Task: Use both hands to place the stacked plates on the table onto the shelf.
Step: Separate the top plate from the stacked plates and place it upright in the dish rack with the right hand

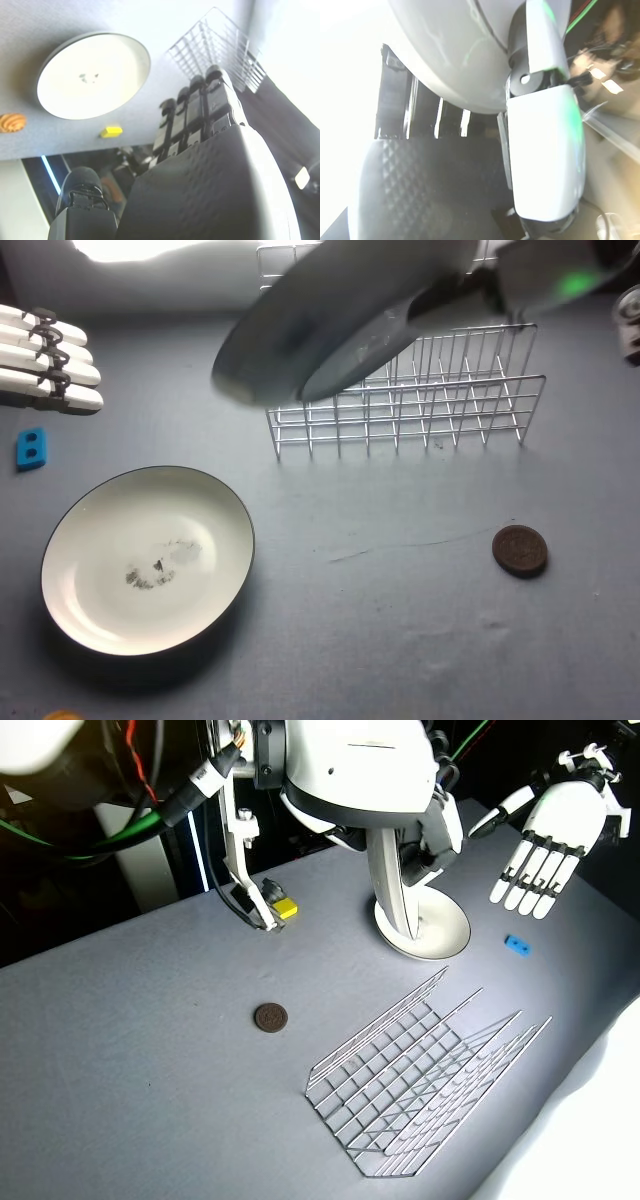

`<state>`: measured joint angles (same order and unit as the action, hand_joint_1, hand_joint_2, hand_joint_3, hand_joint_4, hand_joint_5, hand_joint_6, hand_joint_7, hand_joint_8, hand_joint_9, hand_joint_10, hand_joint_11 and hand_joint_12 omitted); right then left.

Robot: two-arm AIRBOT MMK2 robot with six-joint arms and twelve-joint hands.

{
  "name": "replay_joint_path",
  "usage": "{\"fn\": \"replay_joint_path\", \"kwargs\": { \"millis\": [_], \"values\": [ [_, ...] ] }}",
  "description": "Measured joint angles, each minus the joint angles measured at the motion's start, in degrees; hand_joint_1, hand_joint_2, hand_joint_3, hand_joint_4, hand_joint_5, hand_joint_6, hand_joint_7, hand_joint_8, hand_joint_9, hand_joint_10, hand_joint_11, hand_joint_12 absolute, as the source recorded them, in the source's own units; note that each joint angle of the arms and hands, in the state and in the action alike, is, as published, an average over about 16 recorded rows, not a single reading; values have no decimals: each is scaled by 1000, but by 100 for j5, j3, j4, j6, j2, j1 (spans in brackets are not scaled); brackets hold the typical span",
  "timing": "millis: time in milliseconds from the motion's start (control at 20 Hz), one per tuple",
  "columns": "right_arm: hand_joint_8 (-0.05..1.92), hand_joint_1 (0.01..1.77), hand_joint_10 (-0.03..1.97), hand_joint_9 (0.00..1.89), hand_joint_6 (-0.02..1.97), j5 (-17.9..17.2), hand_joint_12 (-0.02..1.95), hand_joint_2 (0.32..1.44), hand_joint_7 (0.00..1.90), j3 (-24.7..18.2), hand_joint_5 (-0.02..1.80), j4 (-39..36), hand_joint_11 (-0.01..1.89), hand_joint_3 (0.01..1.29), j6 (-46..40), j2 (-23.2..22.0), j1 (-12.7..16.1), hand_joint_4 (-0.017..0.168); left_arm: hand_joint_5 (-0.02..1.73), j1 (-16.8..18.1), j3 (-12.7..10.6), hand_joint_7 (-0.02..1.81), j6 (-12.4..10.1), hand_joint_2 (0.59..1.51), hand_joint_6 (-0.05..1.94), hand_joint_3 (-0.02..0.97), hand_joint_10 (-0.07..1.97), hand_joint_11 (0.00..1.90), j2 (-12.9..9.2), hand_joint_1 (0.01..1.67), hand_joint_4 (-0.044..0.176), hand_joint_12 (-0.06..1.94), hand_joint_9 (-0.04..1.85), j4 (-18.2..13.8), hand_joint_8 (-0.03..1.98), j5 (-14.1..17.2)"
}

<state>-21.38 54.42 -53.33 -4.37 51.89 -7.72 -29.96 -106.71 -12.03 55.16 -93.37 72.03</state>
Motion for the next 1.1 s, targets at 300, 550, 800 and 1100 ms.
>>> {"fn": "replay_joint_path", "kwargs": {
  "millis": [300, 550, 800, 1100],
  "values": [
    [746, 1206, 2, 1328, 909, 168, 1148, 975, 1121, 675, 1017, -1625, 858, 13, -2561, 37, 425, 31, 20, -108, 12, 19, 19, 1075, 16, 11, 17, 14, 74, 14, 2, -4, 22, -17, -8, -6],
    [722, 1213, 3, 1329, 878, 128, 1151, 975, 1135, 1295, 1023, -2626, 869, 13, -4111, 191, 511, 31, 20, -240, 69, 20, 110, 1076, 17, 12, 16, 14, 143, 14, 2, -4, 22, -17, -8, -32],
    [732, 1219, 3, 1327, 855, 79, 1152, 975, 1133, 1891, 1026, -3223, 863, 13, -5072, 425, 419, 32, 21, -488, 142, 21, 226, 1077, 16, 12, 16, 14, 218, 14, 2, -3, 21, -10, -8, -88],
    [754, 1232, 3, 1321, 855, 153, 1152, 977, 1117, 2455, 1022, -3285, 850, 13, -5334, 744, 185, 33, 21, -864, 186, 20, 382, 1079, 17, 11, 15, 14, 324, 15, 2, -2, 21, 17, -8, -206]
  ]
}}
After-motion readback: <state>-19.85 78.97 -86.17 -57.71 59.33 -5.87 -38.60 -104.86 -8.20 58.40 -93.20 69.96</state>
